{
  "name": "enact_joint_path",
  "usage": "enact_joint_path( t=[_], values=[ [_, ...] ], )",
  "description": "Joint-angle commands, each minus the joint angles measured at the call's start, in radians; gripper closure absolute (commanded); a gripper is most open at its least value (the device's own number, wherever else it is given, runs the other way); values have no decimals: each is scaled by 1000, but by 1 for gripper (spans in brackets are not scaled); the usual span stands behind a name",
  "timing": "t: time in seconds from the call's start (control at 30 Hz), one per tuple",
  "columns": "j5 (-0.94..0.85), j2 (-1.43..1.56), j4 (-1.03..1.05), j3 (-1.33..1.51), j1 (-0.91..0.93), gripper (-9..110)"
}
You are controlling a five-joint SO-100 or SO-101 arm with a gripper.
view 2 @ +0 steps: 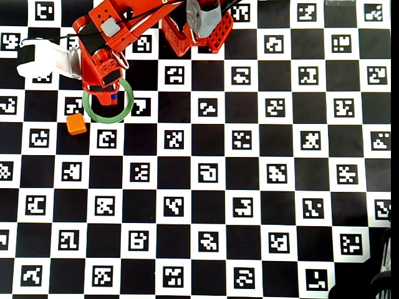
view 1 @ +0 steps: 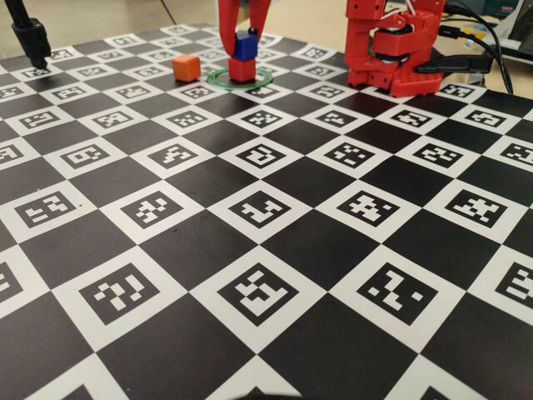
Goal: Grab the red cube then put it in the green circle then put the blue cube on top and finally the orange cube on top
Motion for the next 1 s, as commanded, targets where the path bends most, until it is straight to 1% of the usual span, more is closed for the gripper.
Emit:
enact_joint_path(
  t=[0.0,0.13,0.4,0.57,0.97],
  values=[
    [8,15,-17,-11,11,65],
    [11,17,-17,-9,12,58],
    [17,28,-12,-14,18,58],
    [20,43,32,-49,21,58],
    [35,55,181,-265,32,58]
  ],
)
